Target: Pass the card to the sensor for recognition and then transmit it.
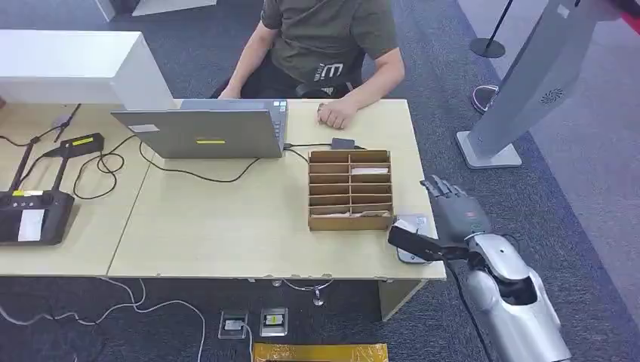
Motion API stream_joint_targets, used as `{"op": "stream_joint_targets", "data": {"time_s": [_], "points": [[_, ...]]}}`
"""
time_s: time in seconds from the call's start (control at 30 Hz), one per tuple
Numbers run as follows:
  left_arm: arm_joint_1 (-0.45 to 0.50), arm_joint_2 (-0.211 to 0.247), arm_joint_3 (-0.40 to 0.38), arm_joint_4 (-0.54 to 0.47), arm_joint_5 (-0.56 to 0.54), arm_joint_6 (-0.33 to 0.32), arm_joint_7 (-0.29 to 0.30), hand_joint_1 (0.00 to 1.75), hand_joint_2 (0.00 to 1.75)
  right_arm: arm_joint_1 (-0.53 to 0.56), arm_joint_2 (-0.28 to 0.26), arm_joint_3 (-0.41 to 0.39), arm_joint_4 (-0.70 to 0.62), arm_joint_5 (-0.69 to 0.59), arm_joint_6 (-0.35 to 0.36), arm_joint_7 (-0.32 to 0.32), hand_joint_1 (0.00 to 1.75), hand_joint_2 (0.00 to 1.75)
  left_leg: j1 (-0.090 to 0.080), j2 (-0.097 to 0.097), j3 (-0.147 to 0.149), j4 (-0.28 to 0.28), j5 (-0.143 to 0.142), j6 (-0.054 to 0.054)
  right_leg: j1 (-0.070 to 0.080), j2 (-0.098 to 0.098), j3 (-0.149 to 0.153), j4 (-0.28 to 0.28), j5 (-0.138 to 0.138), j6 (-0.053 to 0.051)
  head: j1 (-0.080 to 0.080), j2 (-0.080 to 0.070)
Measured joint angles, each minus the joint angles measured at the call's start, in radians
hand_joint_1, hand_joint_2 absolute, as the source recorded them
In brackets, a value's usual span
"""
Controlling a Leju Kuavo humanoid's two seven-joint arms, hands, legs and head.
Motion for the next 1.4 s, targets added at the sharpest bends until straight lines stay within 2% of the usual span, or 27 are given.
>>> {"op": "stream_joint_targets", "data": {"time_s": [0.3, 0.53, 0.93, 1.07, 1.13, 1.4], "points": [[-0.001, 0.004, 0.002, 0.0, -0.008, -0.001, 0.0, 0.0, 0.0, -0.004, 0.023, 0.016, 0.028, 0.002, -0.013, -0.008, 0.0, 1.75, 0.0, 0.0, 0.0, 0.0, 0.0, 0.0, 0.0, 0.0, 0.0, 0.0, 0.0, 0.0, 0.0, 0.0], [-0.001, 0.004, 0.019, 0.0, -0.012, 0.0, 0.0, 0.0, 0.0, -0.022, 0.06, 0.031, 0.053, 0.002, -0.036, -0.029, 0.0, 1.75, 0.0, 0.0, 0.0, 0.0, 0.0, 0.0, 0.0, 0.0, 0.0, 0.0, 0.0, 0.0, 0.0, 0.0], [-0.002, -0.001, 0.036, 0.0, -0.038, -0.008, -0.003, 0.0, 0.0, -0.062, 0.132, 0.052, 0.151, 0.028, -0.122, -0.083, 0.0, 1.75, 0.0, 0.0, 0.0, 0.0, 0.0, 0.0, 0.0, 0.0, 0.0, 0.0, 0.0, 0.0, 0.0, 0.0], [-0.002, -0.001, 0.038, 0.0, -0.039, -0.008, -0.003, 0.0, 0.0, -0.065, 0.136, 0.052, 0.158, 0.03, -0.127, -0.086, 0.0, 1.75, 0.0, 0.0, 0.0, 0.0, 0.0, 0.0, 0.0, 0.0, 0.0, 0.0, 0.0, 0.0, 0.0, 0.0], [-0.003, -0.001, 0.044, 0.0, -0.047, -0.008, -0.005, 0.0, 0.0, -0.085, 0.16, 0.059, 0.193, 0.044, -0.144, -0.101, 0.0, 1.75, 0.0, 0.0, 0.0, 0.0, 0.0, 0.0, 0.0, 0.0, 0.0, 0.0, 0.0, 0.0, 0.0, 0.0], [-0.003, -0.001, 0.052, 0.0, -0.054, -0.008, -0.005, 0.0, 0.0, -0.111, 0.185, 0.068, 0.256, 0.061, -0.166, -0.119, 0.0, 1.75, 0.0, 0.0, 0.0, 0.0, 0.0, 0.0, 0.0, 0.0, 0.0, 0.0, 0.0, 0.0, 0.0, 0.0]]}}
